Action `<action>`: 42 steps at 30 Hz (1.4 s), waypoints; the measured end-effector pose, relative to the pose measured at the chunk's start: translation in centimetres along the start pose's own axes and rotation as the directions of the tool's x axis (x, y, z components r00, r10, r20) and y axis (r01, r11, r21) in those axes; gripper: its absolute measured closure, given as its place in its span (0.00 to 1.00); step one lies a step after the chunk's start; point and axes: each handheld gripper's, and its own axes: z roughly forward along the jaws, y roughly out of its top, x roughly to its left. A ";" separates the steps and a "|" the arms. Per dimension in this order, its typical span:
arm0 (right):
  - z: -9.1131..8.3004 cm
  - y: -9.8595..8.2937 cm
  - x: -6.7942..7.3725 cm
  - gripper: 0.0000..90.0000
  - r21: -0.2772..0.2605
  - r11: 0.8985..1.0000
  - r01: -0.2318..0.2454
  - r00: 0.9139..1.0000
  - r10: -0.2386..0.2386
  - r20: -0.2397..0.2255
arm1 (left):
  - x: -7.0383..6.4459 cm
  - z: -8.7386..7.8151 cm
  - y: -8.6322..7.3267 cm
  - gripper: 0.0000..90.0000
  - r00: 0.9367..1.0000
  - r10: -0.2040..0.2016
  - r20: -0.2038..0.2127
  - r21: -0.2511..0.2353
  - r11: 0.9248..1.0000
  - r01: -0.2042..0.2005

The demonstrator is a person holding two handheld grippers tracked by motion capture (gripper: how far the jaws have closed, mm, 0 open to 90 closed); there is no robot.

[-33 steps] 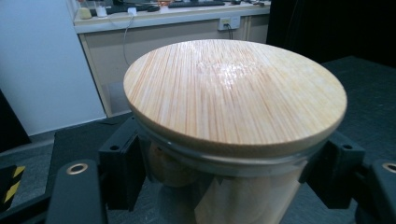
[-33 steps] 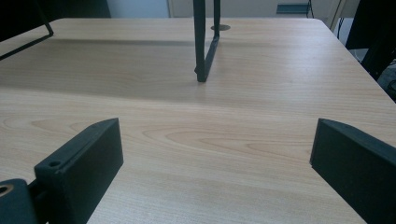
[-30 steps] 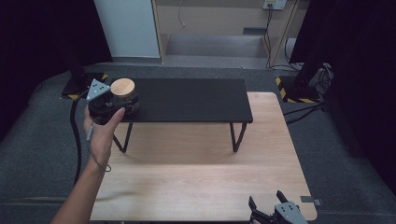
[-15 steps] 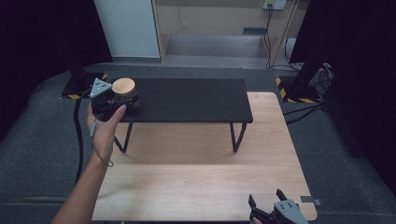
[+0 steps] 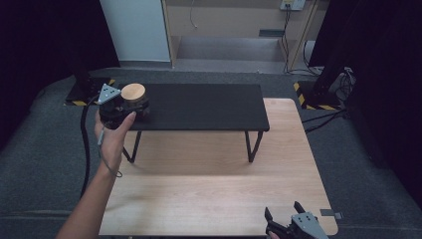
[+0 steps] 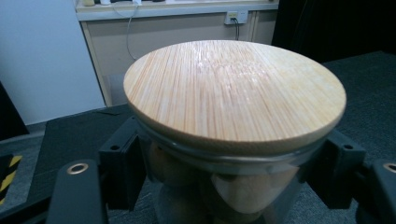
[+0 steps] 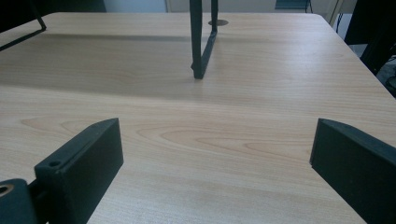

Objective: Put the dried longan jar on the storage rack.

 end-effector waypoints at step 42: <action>0.2 0.4 0.8 0.03 -0.012 1.000 0.016 0.999 -0.016 -0.031 | -2.4 -7.0 -3.9 0.02 1.000 -0.007 0.001 -0.086 0.996 0.007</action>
